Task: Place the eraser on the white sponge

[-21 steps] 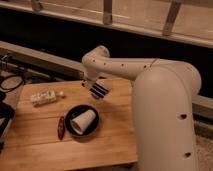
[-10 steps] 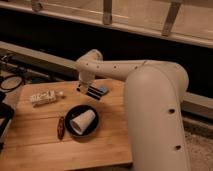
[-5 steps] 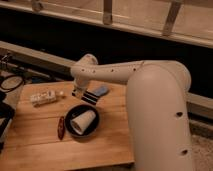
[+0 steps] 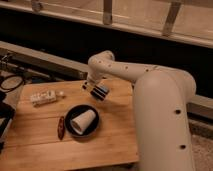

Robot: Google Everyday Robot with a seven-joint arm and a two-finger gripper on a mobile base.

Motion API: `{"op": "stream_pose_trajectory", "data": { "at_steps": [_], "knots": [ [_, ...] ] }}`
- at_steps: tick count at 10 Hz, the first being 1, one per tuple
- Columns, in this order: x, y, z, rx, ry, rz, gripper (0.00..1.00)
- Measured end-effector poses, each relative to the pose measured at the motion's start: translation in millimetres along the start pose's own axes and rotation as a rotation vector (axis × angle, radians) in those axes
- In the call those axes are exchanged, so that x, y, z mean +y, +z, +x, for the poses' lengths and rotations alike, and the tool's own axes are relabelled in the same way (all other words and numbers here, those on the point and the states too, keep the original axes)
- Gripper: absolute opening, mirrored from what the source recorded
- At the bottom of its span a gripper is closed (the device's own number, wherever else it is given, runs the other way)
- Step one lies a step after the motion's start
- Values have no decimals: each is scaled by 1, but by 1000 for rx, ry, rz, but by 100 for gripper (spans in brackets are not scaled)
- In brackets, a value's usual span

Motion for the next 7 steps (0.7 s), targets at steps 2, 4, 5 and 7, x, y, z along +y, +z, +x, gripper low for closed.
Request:
{"op": "stream_pose_trajectory", "data": {
  "at_steps": [2,4,5,7],
  "knots": [
    [-43,-3,10,-5,69,-2,0],
    [-79,-3,16,1,87,2,1],
    [-84,0,12,-1,76,0,4],
    [-86,5,13,6,69,-4,14]
  ]
}}
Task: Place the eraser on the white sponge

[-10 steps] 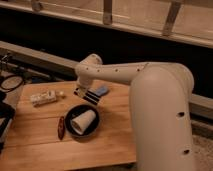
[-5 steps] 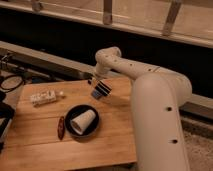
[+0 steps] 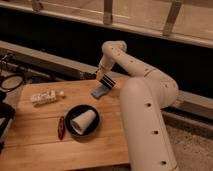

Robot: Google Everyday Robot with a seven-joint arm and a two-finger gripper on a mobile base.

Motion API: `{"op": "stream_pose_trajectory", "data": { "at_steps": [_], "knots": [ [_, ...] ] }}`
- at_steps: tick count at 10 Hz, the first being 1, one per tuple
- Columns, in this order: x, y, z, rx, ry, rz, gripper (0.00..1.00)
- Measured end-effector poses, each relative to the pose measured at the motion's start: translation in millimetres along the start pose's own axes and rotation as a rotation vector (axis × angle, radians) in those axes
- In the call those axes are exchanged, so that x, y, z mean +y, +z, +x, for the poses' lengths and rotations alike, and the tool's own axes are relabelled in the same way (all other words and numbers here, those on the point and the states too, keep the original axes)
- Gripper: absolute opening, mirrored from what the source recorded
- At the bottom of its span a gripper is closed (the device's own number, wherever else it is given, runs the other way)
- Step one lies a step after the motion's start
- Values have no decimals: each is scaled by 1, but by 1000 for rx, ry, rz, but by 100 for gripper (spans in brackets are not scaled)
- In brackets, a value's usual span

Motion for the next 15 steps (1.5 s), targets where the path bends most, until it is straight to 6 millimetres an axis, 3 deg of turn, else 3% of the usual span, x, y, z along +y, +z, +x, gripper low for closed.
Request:
{"op": "stream_pose_trajectory", "data": {
  "at_steps": [3,6,9,12,15],
  "knots": [
    [17,4,-4,5,-12,-1,14],
    [8,9,-2,9,-12,-1,14],
    [23,14,-6,9,-18,0,14],
    [15,18,-4,10,-16,2,14],
    [27,23,-7,7,-15,2,14]
  ]
}}
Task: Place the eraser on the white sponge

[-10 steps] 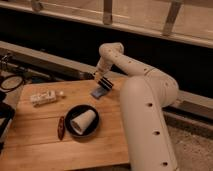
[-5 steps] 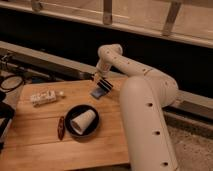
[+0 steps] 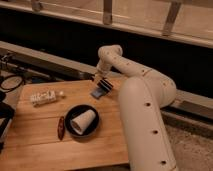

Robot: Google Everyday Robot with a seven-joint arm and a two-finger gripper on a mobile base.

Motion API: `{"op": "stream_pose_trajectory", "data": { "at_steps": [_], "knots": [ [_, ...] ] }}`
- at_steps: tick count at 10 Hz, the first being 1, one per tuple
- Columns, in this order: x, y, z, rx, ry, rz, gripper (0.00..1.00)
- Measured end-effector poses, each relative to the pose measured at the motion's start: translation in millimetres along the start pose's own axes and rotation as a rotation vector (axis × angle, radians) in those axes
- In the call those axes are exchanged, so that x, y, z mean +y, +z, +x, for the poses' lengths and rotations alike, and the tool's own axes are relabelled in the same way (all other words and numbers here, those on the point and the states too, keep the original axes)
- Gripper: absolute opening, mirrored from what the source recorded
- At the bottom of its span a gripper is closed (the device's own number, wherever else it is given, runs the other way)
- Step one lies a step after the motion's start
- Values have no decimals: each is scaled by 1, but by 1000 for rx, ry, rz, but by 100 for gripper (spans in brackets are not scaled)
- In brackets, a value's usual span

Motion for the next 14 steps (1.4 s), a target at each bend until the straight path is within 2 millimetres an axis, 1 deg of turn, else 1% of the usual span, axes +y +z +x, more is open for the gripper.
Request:
{"op": "stream_pose_trajectory", "data": {
  "at_steps": [1,4,5,8,10,11,14],
  "knots": [
    [3,1,-3,-2,-3,-1,14],
    [-2,4,0,1,-6,0,14],
    [-1,6,1,1,-5,0,14],
    [5,9,-6,-5,-5,-1,14],
    [5,11,-5,-3,-4,-3,14],
    [5,11,-3,-3,-4,-2,17],
    [9,12,-8,-7,-12,-4,38]
  ]
}}
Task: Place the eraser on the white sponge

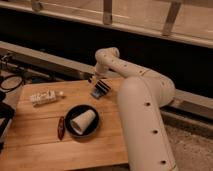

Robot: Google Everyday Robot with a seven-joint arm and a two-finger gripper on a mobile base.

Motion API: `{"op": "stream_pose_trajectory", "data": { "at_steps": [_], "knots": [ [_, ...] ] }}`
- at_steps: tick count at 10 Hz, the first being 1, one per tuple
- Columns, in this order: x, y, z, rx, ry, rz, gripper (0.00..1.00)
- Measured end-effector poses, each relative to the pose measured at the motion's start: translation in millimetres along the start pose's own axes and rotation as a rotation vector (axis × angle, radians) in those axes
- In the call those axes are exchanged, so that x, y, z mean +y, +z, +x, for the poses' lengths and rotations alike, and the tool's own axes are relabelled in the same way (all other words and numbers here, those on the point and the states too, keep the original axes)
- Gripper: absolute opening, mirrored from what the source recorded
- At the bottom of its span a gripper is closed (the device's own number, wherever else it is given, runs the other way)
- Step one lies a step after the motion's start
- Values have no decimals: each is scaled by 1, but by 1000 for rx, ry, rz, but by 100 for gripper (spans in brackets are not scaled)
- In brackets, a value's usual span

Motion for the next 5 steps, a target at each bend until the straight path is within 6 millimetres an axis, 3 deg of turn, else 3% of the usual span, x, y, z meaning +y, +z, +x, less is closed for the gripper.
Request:
{"op": "stream_pose_trajectory", "data": {
  "at_steps": [2,4,5],
  "knots": [
    [1,1,0,1,-2,-1,42],
    [2,2,1,0,-4,-1,57],
    [2,2,0,0,-6,0,59]
  ]
}}
